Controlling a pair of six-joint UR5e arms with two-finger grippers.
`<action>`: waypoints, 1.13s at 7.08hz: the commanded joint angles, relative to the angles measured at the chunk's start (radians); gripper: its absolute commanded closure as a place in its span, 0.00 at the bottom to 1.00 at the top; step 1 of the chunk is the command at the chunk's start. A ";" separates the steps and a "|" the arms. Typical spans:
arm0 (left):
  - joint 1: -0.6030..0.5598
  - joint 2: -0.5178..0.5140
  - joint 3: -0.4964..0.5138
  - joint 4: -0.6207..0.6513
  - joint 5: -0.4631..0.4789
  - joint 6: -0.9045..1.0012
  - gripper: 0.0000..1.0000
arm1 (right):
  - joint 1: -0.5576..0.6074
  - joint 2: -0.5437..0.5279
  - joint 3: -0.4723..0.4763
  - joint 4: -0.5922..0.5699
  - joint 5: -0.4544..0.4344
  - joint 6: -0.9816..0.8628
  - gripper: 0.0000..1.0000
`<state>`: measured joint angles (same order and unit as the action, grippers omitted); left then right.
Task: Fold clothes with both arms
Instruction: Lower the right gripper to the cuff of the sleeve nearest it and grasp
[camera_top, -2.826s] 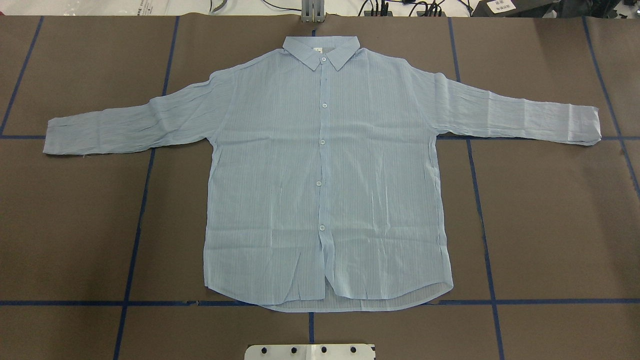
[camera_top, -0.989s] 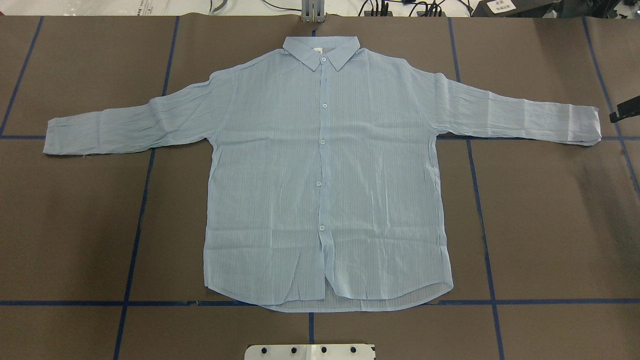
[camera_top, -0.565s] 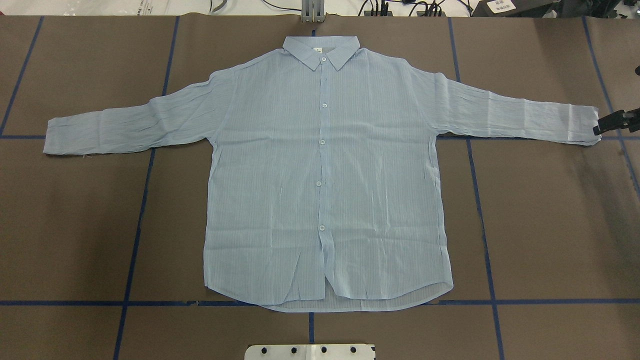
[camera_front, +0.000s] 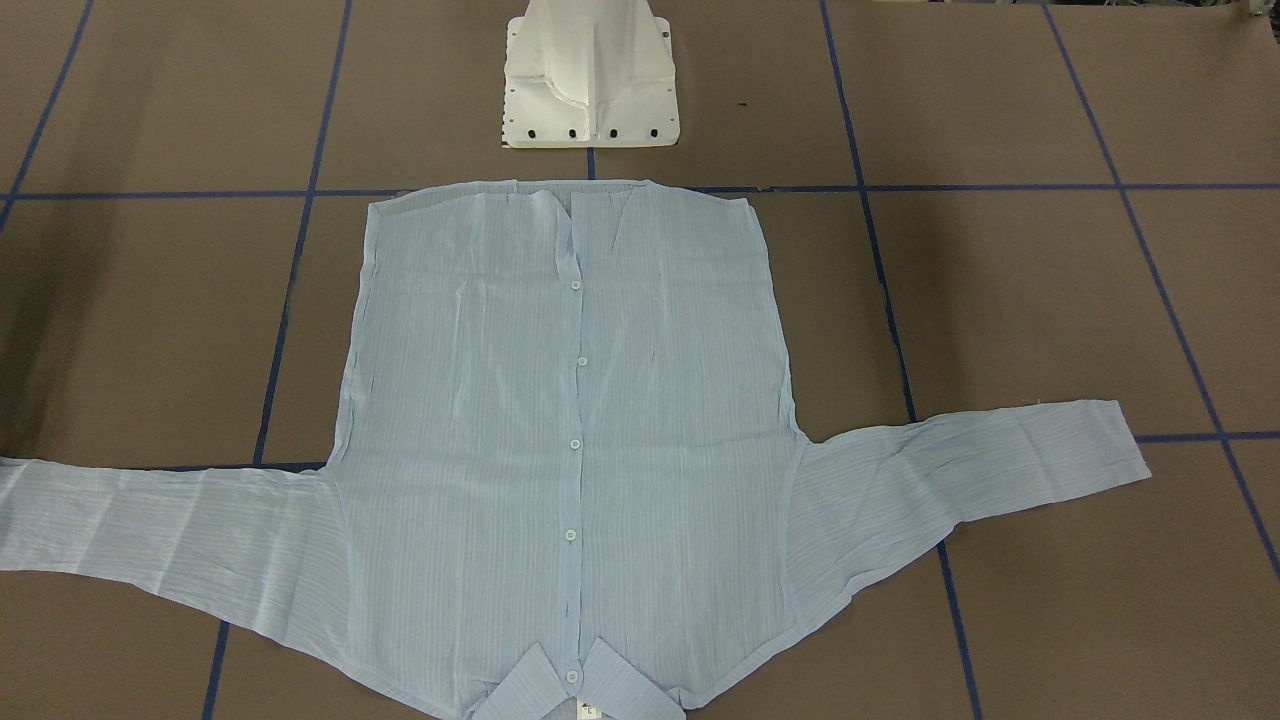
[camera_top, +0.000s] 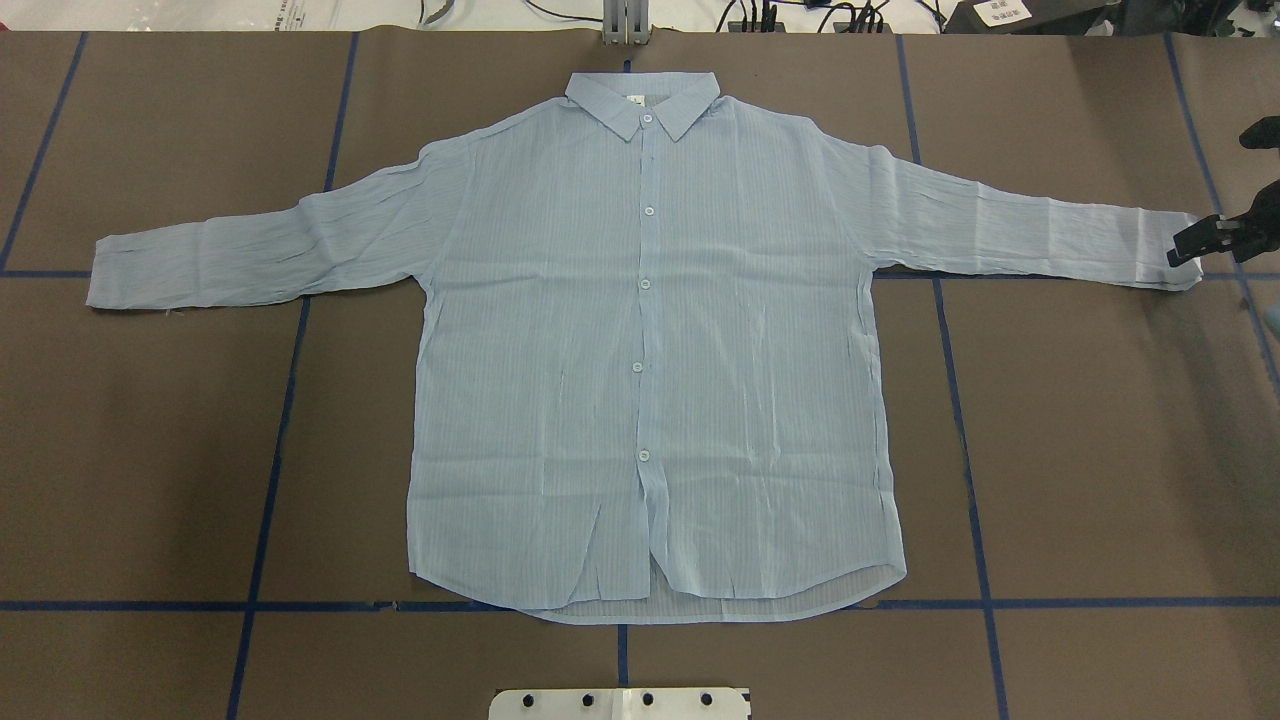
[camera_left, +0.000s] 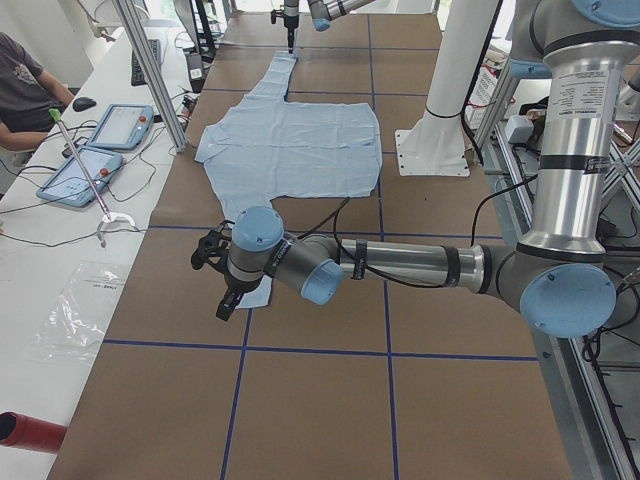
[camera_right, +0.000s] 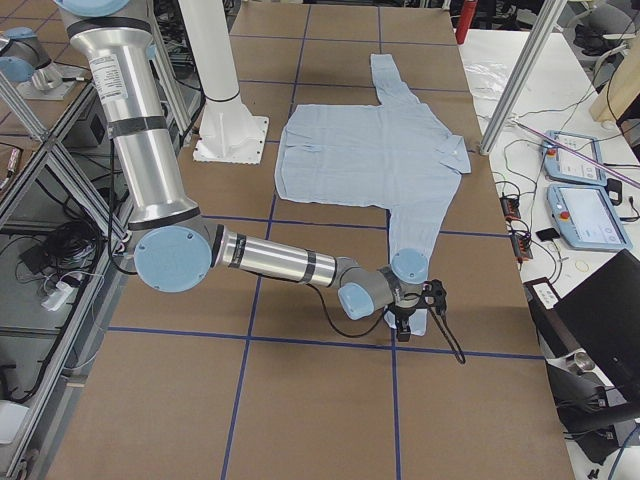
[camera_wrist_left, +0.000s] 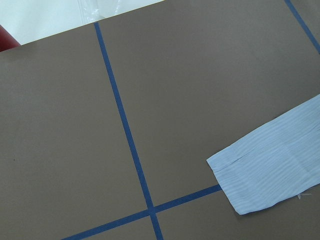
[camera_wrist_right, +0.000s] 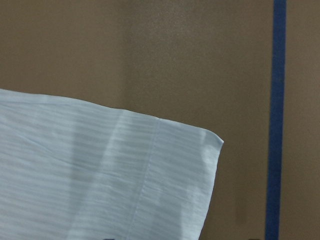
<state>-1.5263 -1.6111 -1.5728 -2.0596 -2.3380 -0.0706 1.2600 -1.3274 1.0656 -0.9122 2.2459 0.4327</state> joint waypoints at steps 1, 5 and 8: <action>0.000 -0.001 -0.001 -0.001 -0.001 0.000 0.00 | -0.002 0.017 -0.009 -0.036 0.001 0.000 0.20; 0.000 -0.006 -0.001 -0.001 -0.001 -0.001 0.00 | -0.011 0.019 -0.022 -0.037 0.000 0.000 0.39; 0.000 -0.010 -0.003 0.001 -0.001 -0.001 0.00 | -0.016 0.020 -0.029 -0.039 0.000 -0.003 0.79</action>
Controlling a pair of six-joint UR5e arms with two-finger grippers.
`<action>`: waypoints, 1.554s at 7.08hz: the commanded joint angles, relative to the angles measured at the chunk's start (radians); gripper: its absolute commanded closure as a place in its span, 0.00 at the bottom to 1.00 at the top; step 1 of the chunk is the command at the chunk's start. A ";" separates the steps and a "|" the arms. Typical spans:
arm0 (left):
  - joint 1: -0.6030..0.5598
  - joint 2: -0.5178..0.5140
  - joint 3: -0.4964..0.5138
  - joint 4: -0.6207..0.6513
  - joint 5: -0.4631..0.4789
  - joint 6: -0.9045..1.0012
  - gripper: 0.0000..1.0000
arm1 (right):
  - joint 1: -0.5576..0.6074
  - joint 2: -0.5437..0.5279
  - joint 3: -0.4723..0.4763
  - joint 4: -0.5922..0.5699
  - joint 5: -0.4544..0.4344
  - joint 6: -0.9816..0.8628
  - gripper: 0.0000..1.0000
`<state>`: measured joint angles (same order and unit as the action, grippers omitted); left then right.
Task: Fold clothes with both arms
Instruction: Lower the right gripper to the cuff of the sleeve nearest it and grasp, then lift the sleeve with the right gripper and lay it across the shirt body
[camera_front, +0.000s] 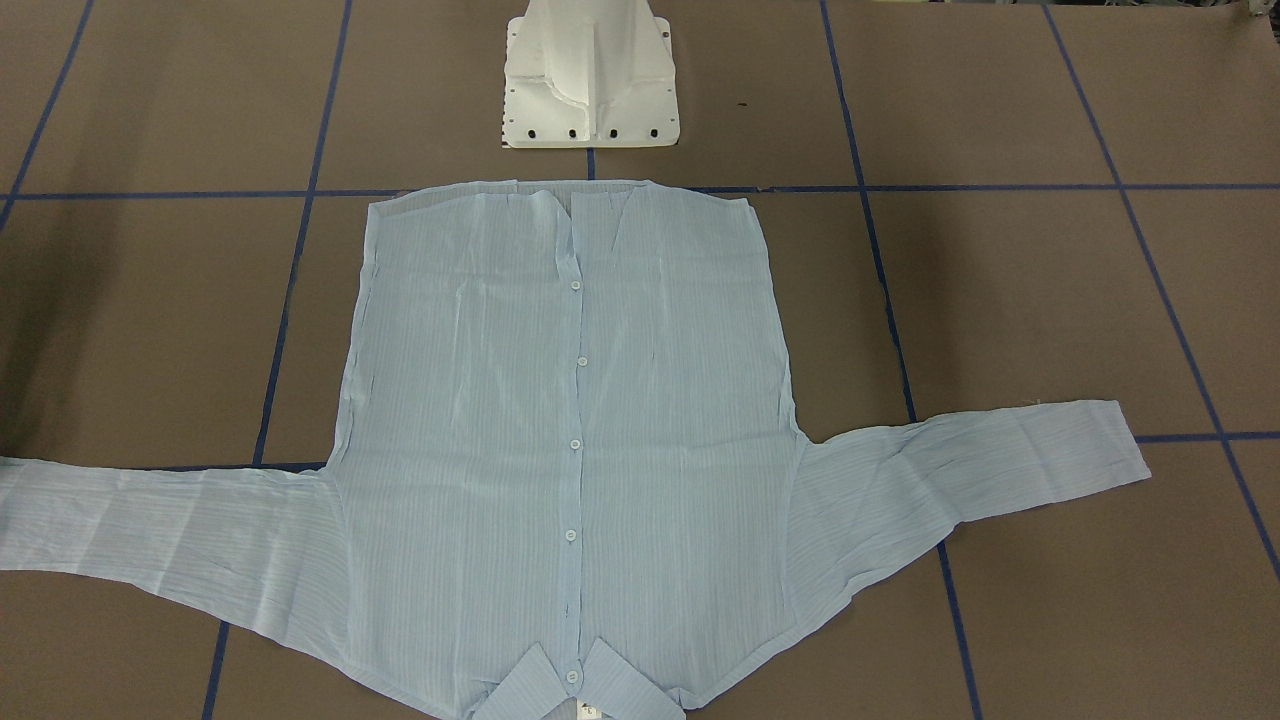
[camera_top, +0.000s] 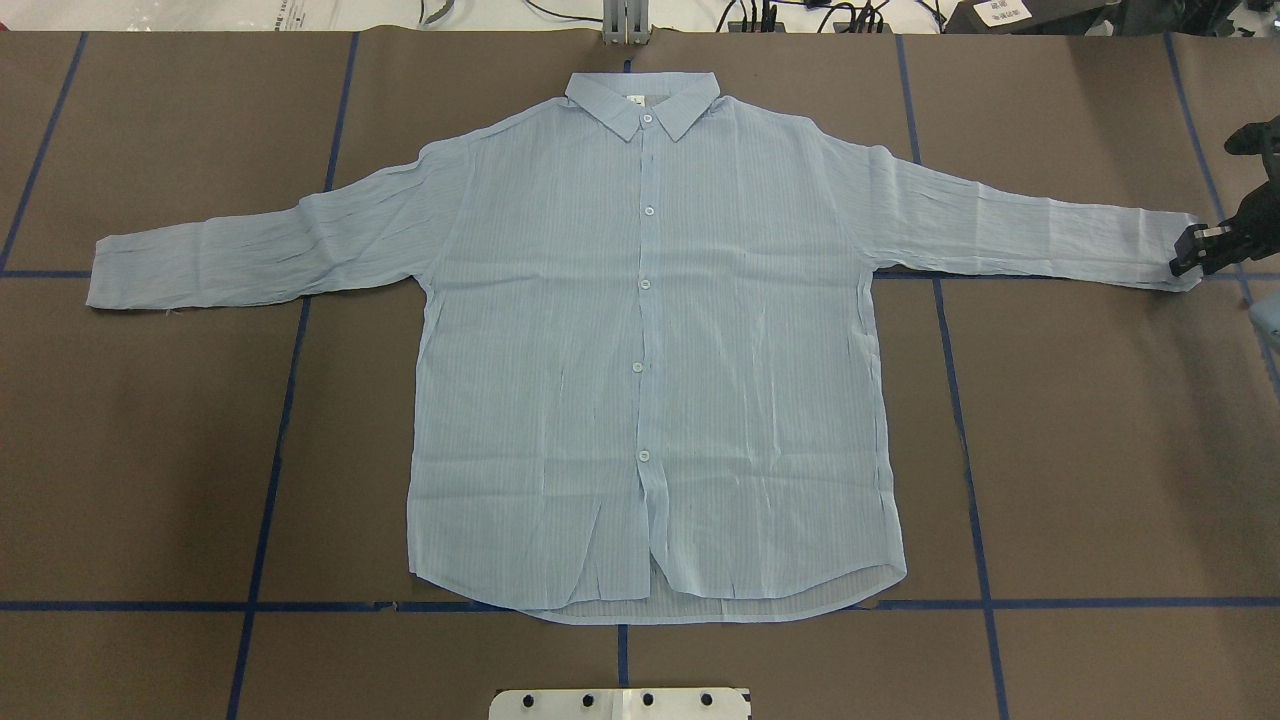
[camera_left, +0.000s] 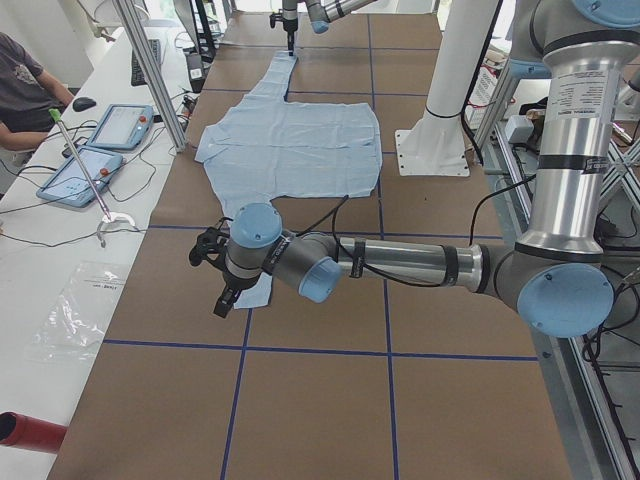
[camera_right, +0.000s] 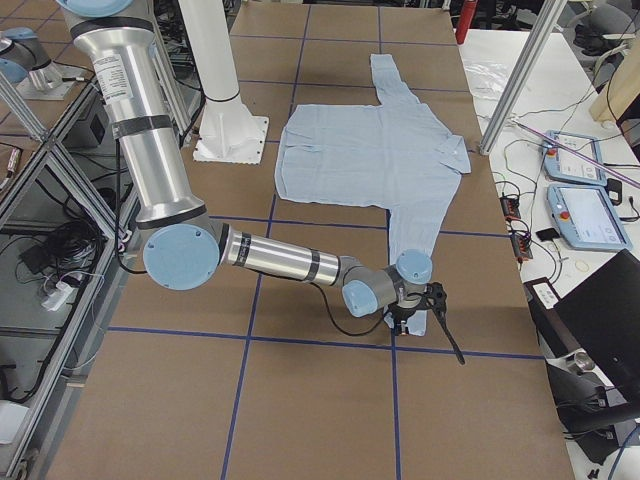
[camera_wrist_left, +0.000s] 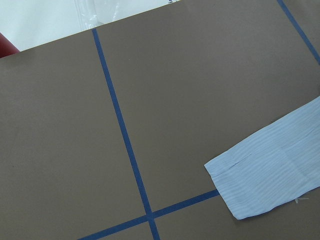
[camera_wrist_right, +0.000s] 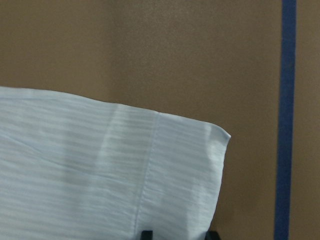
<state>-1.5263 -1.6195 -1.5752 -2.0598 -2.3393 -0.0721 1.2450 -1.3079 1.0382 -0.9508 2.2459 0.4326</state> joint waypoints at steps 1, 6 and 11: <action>0.000 -0.003 0.000 0.001 0.000 0.000 0.00 | -0.001 0.010 0.005 0.000 0.001 -0.011 1.00; 0.000 -0.008 0.001 0.003 0.000 0.000 0.00 | 0.065 0.071 0.172 0.000 0.231 0.037 1.00; 0.000 0.003 0.006 0.003 -0.005 0.001 0.01 | -0.076 0.411 0.260 -0.005 0.299 0.546 1.00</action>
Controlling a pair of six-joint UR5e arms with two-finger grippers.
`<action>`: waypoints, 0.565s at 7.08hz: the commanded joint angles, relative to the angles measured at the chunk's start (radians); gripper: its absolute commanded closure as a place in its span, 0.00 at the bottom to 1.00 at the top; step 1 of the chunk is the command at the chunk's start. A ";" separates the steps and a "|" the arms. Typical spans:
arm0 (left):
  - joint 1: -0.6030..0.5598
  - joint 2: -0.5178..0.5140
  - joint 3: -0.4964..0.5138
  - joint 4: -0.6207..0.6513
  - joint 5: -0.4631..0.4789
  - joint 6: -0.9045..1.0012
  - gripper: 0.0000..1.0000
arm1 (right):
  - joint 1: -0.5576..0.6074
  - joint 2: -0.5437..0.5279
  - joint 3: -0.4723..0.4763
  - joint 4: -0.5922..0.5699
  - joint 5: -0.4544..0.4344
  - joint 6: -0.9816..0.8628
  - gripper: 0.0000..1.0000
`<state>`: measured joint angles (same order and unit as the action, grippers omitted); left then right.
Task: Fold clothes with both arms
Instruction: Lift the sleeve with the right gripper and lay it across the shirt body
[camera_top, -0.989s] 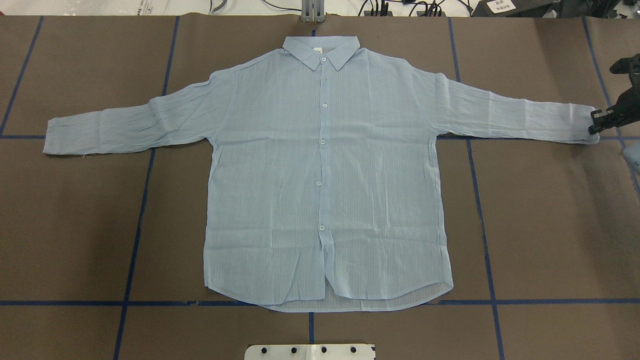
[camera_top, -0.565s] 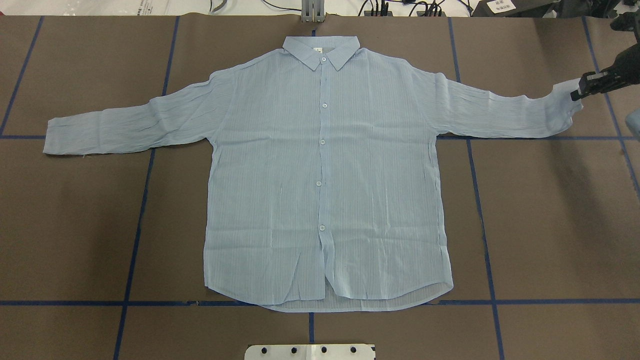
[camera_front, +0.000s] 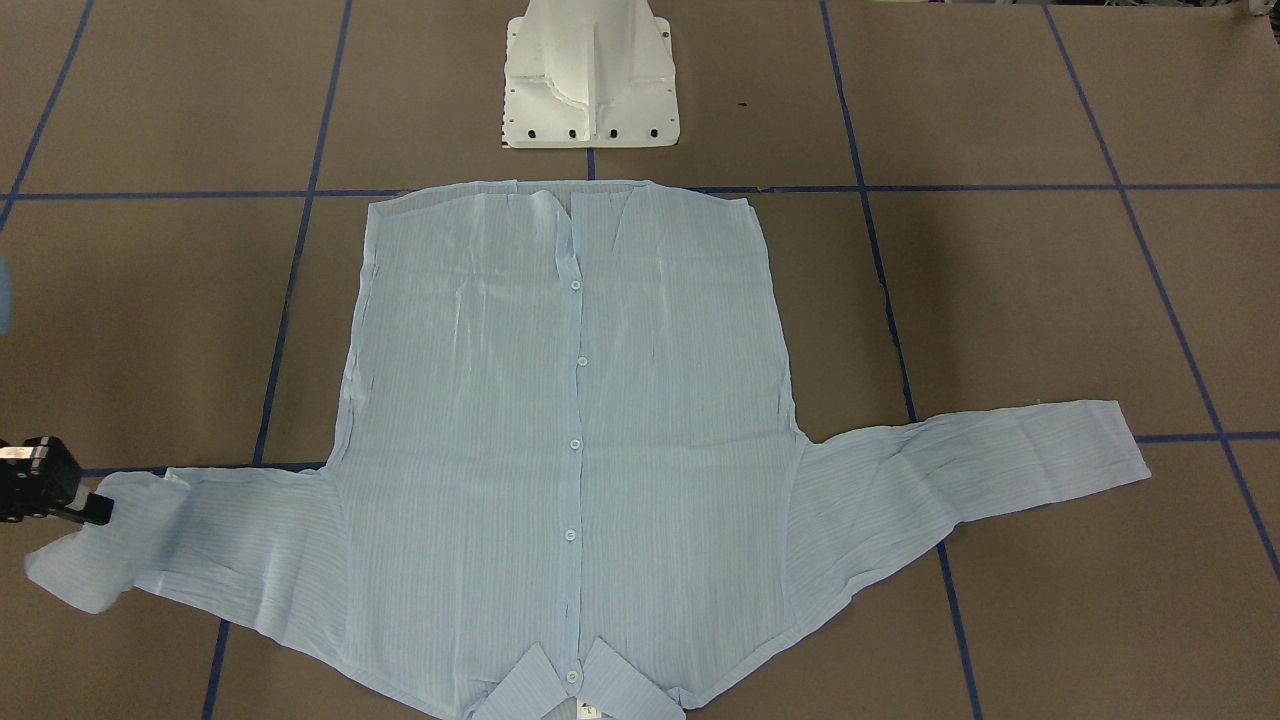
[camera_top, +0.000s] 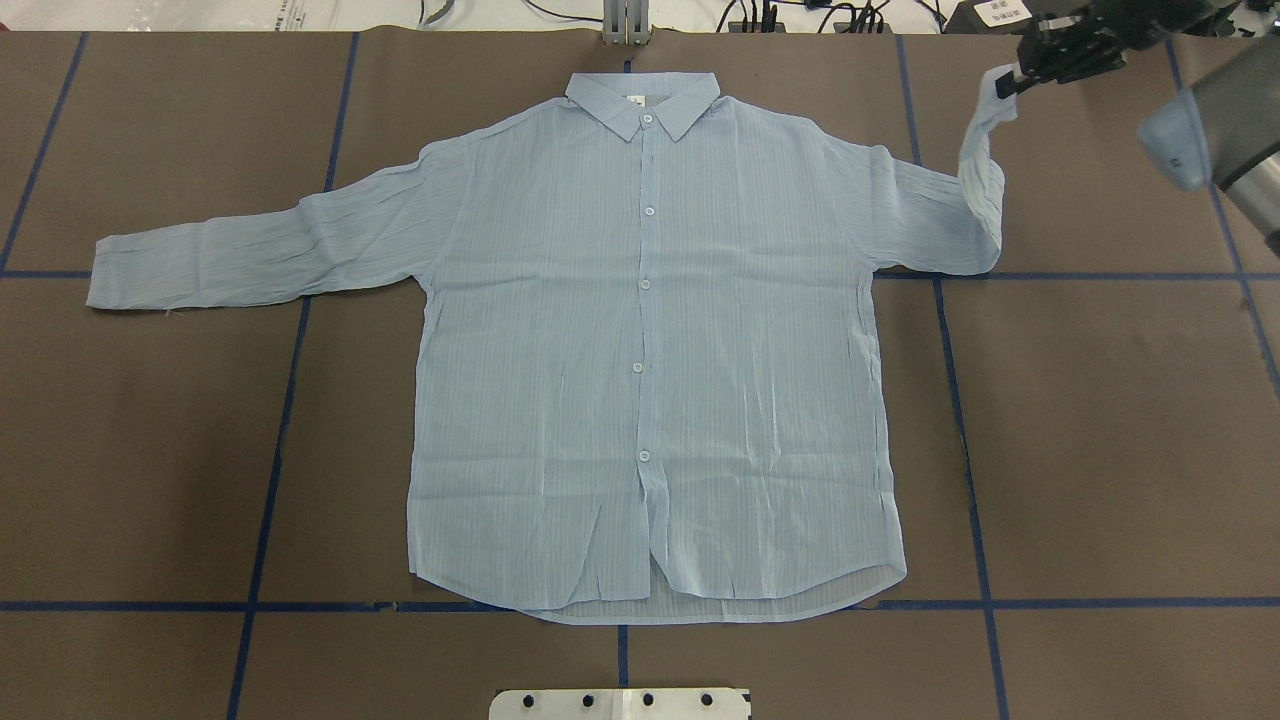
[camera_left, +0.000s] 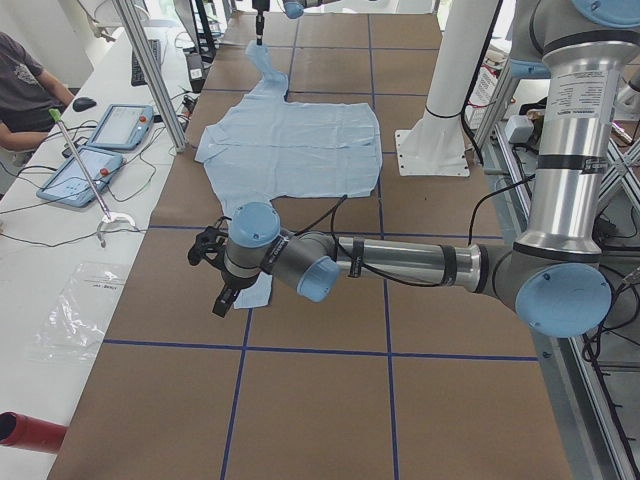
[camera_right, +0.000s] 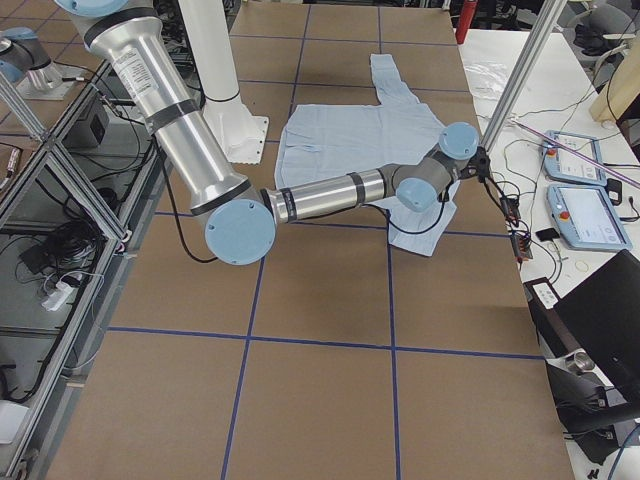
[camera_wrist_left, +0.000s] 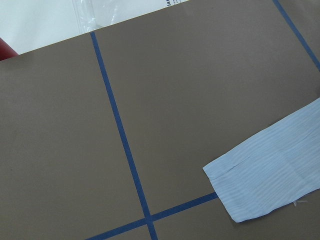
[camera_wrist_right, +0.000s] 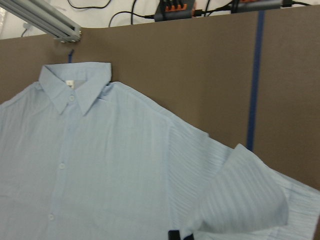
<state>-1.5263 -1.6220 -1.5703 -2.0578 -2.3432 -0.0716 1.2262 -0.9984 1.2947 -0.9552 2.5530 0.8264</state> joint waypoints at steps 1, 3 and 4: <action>0.000 0.005 0.006 0.002 0.002 0.004 0.01 | -0.106 0.178 0.002 0.000 -0.031 0.239 1.00; 0.000 0.007 0.009 0.004 0.005 0.007 0.01 | -0.231 0.350 -0.009 -0.119 -0.179 0.280 1.00; 0.000 0.008 0.010 0.005 0.005 0.007 0.01 | -0.322 0.441 -0.062 -0.152 -0.295 0.281 1.00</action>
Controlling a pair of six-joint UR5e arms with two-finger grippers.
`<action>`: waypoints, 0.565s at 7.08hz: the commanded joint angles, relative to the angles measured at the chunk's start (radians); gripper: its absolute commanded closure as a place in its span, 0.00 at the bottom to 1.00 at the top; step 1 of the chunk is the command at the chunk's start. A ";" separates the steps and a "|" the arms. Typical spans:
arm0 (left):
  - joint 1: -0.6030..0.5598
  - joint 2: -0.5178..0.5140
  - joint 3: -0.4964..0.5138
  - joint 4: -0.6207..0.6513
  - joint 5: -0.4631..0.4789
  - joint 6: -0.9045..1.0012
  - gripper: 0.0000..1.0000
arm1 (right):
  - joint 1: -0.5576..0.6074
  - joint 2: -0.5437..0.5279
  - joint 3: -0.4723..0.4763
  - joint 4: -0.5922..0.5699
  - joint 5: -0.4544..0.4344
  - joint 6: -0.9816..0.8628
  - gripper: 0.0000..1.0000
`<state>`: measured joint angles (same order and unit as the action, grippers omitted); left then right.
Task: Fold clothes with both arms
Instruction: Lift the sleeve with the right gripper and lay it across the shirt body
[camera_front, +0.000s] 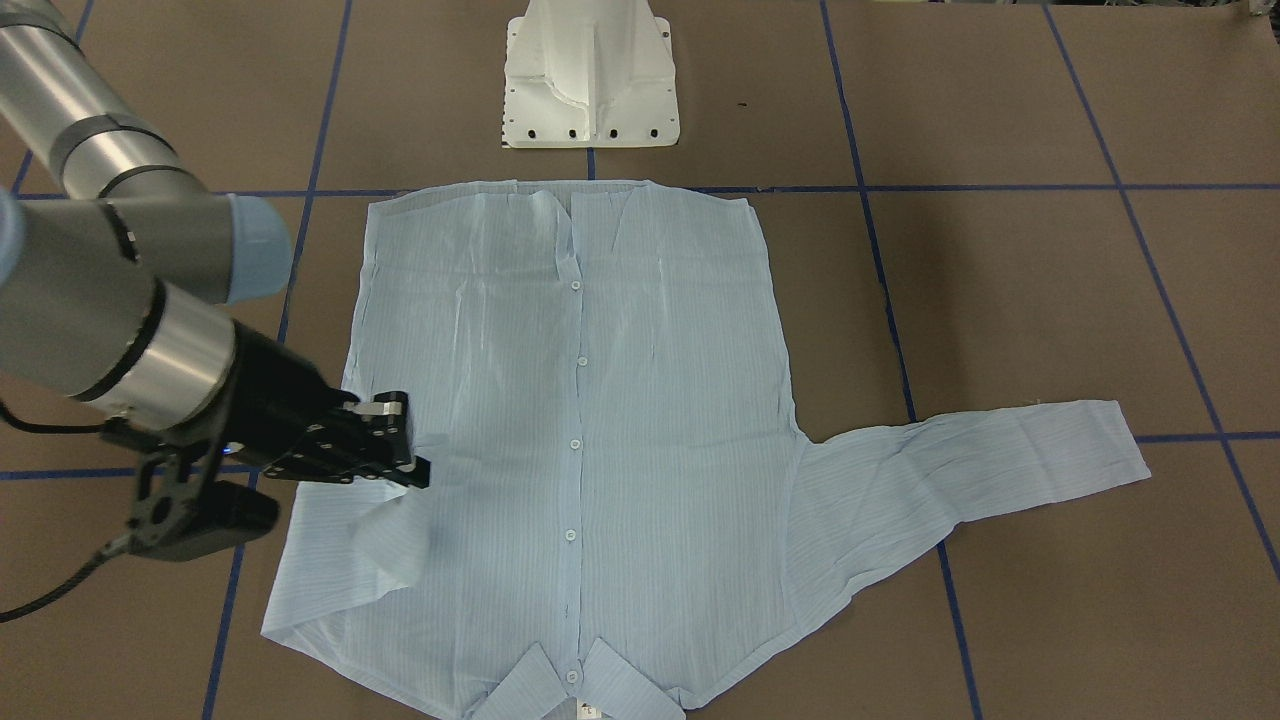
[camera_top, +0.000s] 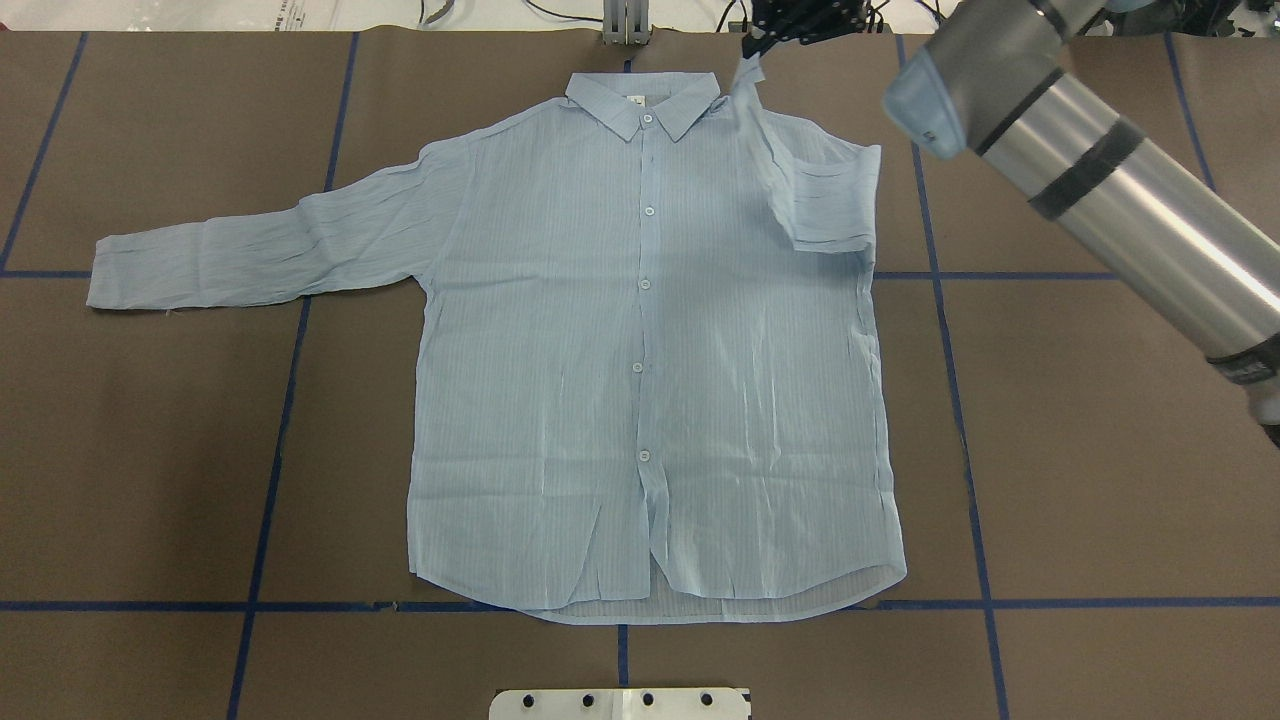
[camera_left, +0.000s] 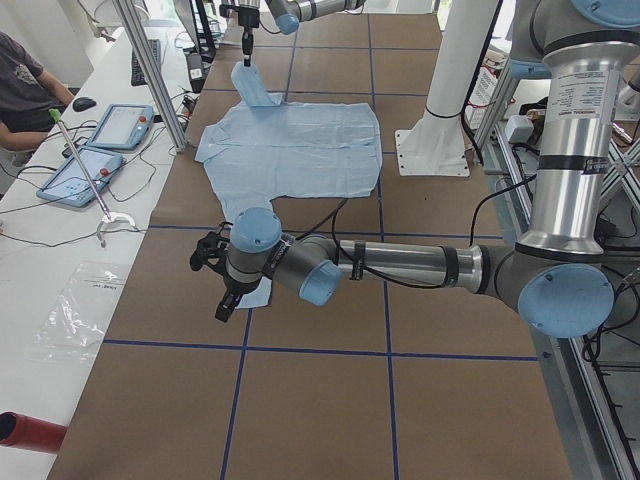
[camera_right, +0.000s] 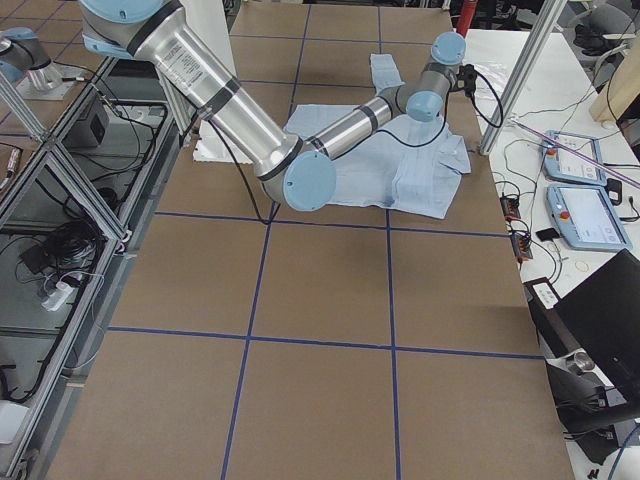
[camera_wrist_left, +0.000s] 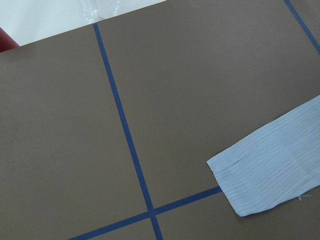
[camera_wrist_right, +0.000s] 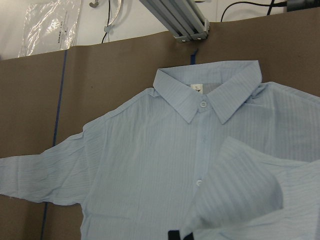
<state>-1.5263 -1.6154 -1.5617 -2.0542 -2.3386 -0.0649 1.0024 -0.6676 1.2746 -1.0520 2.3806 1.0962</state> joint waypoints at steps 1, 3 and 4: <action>0.000 0.002 0.005 0.002 0.001 -0.001 0.01 | -0.143 0.185 -0.129 -0.056 -0.155 0.010 1.00; 0.000 0.002 0.006 0.002 0.001 -0.007 0.00 | -0.246 0.212 -0.226 -0.049 -0.301 0.004 1.00; 0.000 0.000 0.006 0.002 0.001 -0.009 0.00 | -0.299 0.233 -0.300 -0.049 -0.345 0.001 1.00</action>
<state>-1.5263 -1.6140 -1.5562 -2.0529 -2.3378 -0.0714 0.7684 -0.4600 1.0575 -1.1025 2.1010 1.1008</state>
